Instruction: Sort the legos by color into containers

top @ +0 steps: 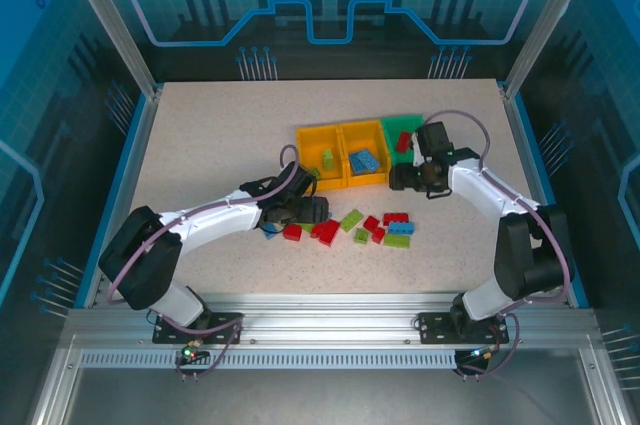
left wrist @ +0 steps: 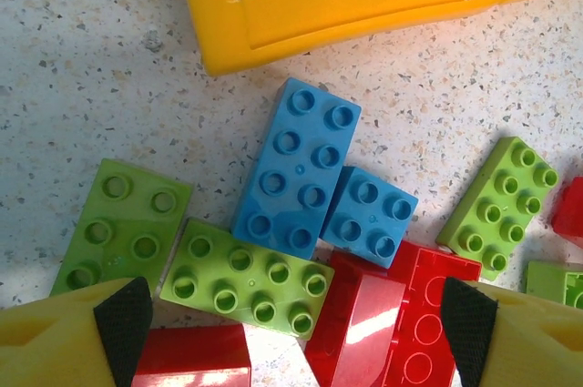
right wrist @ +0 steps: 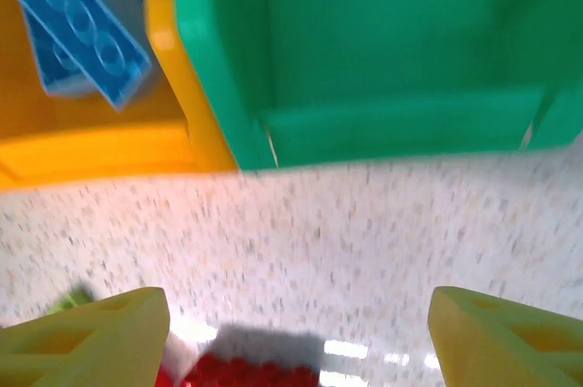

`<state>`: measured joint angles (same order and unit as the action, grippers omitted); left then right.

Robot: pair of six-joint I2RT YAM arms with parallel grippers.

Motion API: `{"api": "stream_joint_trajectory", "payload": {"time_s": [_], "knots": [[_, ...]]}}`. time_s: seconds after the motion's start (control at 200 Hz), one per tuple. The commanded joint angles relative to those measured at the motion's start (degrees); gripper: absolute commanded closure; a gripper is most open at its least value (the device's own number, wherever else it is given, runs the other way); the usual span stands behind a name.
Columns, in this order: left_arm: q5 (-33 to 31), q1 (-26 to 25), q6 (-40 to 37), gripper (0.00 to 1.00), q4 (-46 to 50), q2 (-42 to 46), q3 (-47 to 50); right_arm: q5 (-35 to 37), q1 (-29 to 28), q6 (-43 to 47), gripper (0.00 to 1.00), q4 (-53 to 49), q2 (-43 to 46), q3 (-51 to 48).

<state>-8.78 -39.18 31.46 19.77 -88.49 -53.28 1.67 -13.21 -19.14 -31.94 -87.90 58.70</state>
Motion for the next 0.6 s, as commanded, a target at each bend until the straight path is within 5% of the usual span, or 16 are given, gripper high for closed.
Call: {"api": "stream_joint_trajectory", "payload": {"time_s": [0.0,0.235,0.595], "knots": [[-0.89,-0.14,0.73,0.13,-0.17,-0.44,0.81,-2.82,-3.21,-2.87,0.22,-3.80,1.19,-2.79],[-1.11,-0.12,0.71,0.13,-0.35,-0.56,1.15,-2.35,-8.85,-4.69,0.20,-3.83,-0.99,-5.25],[-1.50,-0.16,0.65,0.12,-0.26,-0.94,1.43,0.88,-9.59,-4.17,0.26,-5.04,-4.50,-5.14]]}}
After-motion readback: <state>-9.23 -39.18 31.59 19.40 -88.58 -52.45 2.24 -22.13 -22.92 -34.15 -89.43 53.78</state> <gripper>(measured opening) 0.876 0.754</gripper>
